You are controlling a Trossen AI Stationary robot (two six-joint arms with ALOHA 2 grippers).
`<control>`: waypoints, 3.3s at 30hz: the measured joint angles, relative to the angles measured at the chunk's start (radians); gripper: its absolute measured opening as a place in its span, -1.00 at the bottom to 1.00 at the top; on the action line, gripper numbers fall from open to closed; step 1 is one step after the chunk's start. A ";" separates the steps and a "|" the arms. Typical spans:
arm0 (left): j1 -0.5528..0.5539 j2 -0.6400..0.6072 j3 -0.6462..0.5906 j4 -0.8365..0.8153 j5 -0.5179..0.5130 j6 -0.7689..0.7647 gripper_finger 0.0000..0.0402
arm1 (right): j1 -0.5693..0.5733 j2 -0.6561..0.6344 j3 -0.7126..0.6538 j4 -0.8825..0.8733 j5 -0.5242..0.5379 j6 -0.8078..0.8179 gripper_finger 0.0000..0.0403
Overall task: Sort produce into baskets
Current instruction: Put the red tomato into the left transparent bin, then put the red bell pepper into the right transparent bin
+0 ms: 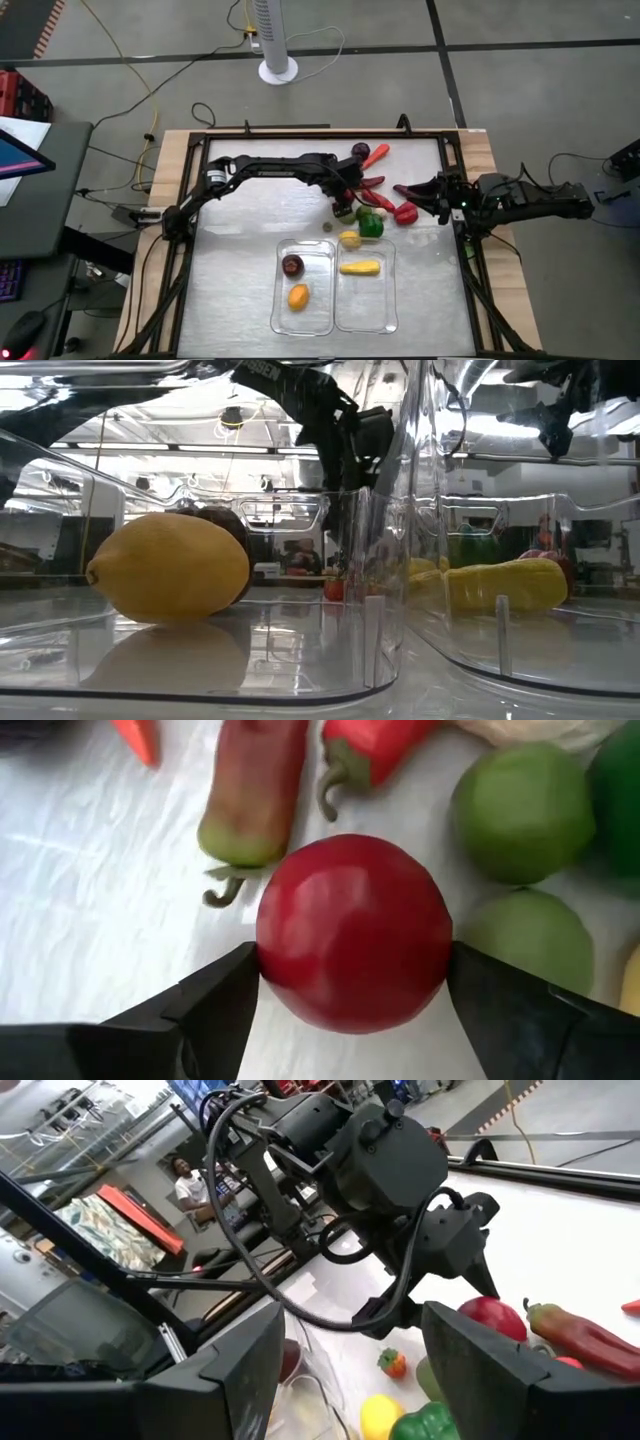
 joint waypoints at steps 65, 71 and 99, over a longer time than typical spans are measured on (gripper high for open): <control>-0.362 -0.358 -0.005 -0.479 0.449 0.295 0.22 | 0.052 0.697 0.538 -0.759 -0.042 0.262 0.53; -0.387 -0.565 -0.387 -0.168 0.293 0.119 0.22 | 0.107 0.686 0.559 -0.764 -0.038 0.273 0.53; -0.323 -0.640 -0.498 -0.042 0.300 -0.221 0.80 | 0.134 0.626 0.567 -0.812 -0.023 0.137 0.53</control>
